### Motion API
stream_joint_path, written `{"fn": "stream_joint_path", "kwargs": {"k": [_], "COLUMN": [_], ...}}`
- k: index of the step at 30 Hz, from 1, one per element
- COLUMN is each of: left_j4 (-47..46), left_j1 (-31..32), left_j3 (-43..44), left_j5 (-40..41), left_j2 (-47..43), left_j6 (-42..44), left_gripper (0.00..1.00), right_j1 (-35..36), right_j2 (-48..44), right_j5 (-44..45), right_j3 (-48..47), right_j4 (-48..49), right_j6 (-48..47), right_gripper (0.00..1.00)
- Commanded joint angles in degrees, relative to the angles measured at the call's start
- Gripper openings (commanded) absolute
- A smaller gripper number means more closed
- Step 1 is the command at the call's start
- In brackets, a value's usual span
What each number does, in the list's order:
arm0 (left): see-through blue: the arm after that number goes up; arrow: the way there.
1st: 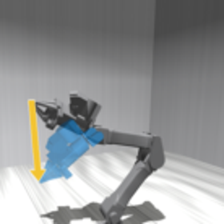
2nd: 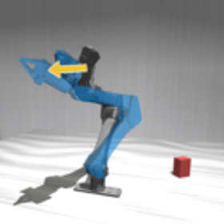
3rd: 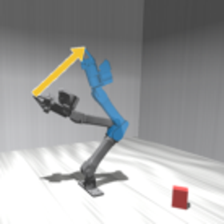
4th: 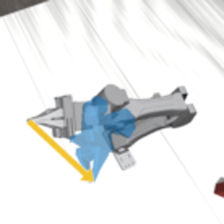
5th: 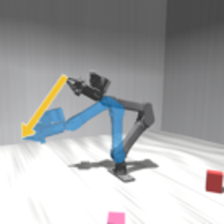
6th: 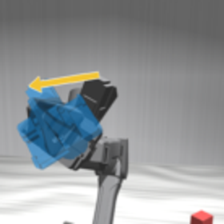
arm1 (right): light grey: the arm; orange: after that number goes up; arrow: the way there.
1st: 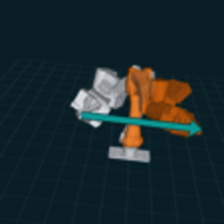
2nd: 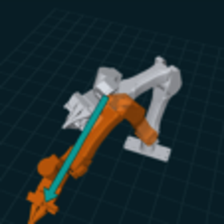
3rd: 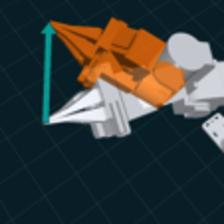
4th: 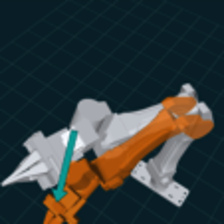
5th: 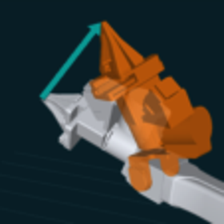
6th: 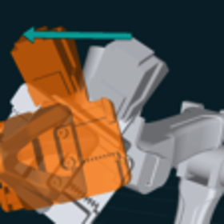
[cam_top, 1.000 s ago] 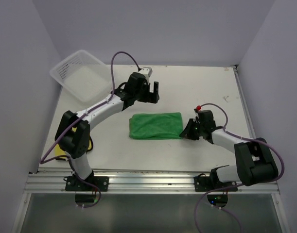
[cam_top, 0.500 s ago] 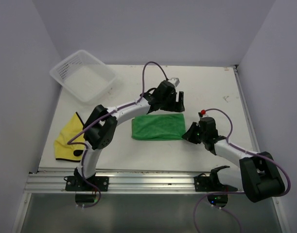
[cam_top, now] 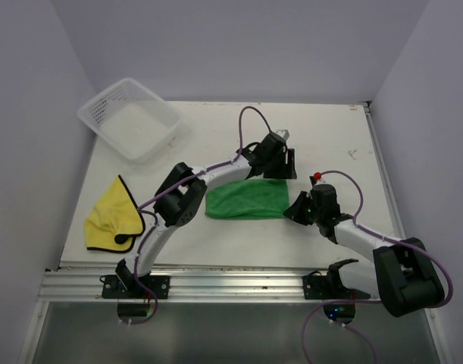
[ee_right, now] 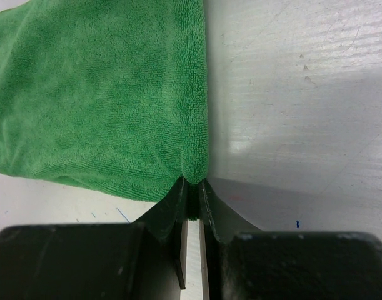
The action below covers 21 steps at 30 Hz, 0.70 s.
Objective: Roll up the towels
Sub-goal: Roll the towel
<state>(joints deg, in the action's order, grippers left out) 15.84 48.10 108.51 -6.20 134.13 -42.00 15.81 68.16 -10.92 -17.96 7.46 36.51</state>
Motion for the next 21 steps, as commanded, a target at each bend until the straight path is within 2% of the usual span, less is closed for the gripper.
{"fn": "stream_joint_path", "kwargs": {"k": [1,11,18,21], "left_j4": [2.71,5.43,8.77,12.63], "left_j1": [0.24,0.51,1.82,2.44], "left_j3": [3.46,3.55,9.17,11.01], "left_j5": [0.74,4.61,5.93,11.10], "left_j2": [1.49,1.92,6.14,6.94], "left_j6": [-1.42,0.16,2.09,4.72], "left_gripper": [0.66,0.62,0.55,0.53], "right_j1": [0.18,0.18,0.18,0.10], "right_j2": [-0.75,0.04,-0.05,-0.57], "right_j5": [2.04,1.51,1.25,1.34], "right_j3": [1.17,1.17,1.08,1.08], "right_j4": [0.71,1.41,1.24,0.97], "right_j6": [-0.30,-0.48,-0.48,-0.56], "right_gripper": [0.00,0.00,0.00,0.00]}}
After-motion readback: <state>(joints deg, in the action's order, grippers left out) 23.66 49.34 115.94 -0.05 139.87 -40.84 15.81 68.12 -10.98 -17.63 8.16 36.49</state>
